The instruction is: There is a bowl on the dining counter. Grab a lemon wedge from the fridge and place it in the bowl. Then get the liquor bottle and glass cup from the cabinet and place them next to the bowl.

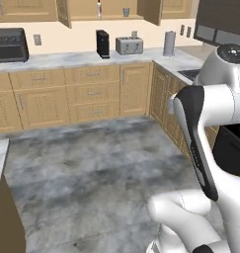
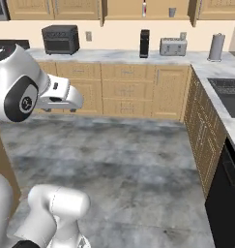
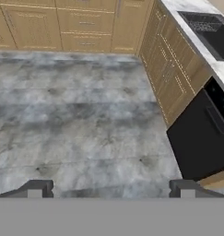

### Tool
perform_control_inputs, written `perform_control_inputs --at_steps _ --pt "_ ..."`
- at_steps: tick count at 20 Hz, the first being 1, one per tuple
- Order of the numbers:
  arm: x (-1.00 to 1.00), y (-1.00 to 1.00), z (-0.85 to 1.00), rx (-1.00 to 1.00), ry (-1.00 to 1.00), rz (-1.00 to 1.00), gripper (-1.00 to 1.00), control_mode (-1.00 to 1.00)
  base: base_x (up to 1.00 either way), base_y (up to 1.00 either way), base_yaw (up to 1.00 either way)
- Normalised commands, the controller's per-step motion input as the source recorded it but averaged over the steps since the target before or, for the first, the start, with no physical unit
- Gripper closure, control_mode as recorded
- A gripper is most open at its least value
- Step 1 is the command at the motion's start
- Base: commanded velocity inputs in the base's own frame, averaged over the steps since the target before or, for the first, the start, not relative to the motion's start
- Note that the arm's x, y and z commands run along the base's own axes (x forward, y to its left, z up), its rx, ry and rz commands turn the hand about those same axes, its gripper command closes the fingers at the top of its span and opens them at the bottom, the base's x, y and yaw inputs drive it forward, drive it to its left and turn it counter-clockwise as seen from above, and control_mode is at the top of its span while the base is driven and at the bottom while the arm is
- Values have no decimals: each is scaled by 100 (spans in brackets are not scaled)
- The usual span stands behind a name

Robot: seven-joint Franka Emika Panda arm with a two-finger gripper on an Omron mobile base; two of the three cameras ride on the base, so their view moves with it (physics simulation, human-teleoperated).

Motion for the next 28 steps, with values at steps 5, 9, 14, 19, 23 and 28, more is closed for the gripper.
perform_control_inputs --at_steps 5,9,14,19,23,28 --pt "0 0 0 0 0 0 -100 100 100 -16 -8" --pt "0 0 0 0 0 0 -100 100 100 -29 -7" --pt "0 0 0 0 0 0 -100 100 100 -34 -5" --pt "0 0 0 0 0 0 -100 100 100 -35 -3" --pt "0 0 0 0 0 0 -100 100 100 -28 -2" --pt "0 0 0 0 0 0 -100 100 100 -21 -1"
